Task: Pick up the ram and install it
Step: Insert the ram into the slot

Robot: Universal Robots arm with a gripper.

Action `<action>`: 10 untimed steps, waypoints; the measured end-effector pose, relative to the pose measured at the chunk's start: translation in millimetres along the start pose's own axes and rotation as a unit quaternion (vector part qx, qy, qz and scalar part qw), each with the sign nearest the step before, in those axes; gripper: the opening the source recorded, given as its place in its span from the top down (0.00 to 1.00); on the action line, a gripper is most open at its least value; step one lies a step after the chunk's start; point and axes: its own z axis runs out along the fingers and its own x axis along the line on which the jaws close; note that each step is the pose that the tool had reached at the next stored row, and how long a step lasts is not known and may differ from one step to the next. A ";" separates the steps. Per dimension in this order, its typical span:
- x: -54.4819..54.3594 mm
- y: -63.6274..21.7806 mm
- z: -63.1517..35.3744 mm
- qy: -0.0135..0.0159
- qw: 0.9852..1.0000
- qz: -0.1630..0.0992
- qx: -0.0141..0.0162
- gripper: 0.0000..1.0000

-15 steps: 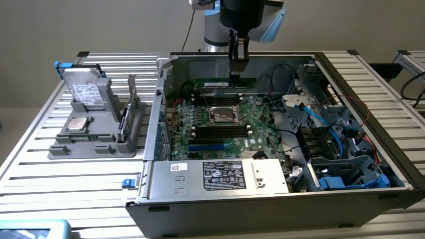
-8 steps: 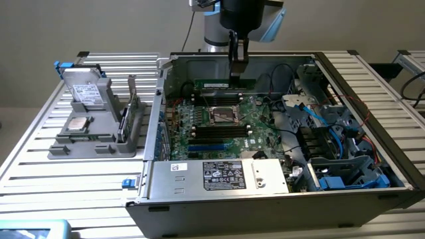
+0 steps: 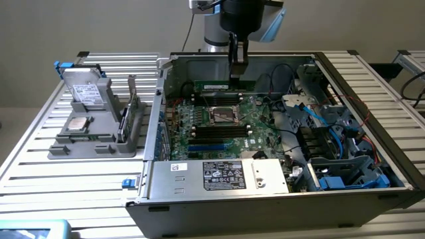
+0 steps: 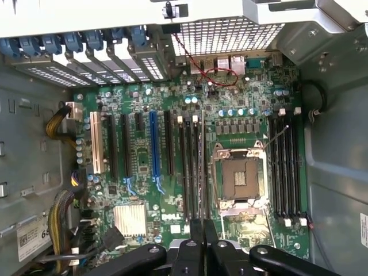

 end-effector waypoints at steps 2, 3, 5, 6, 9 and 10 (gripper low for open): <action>0.0 0.0 1.1 0.001 1.000 0.000 0.000 0.88; -0.1 -0.1 1.6 0.001 1.000 0.000 0.000 0.88; -0.1 -0.1 2.7 0.003 1.000 0.000 0.000 0.88; -0.2 -0.1 3.2 0.003 1.000 0.000 0.000 0.88; -0.2 -0.4 4.3 0.005 1.000 0.000 0.000 0.88; -0.3 -0.6 4.8 0.006 1.000 0.000 0.000 0.88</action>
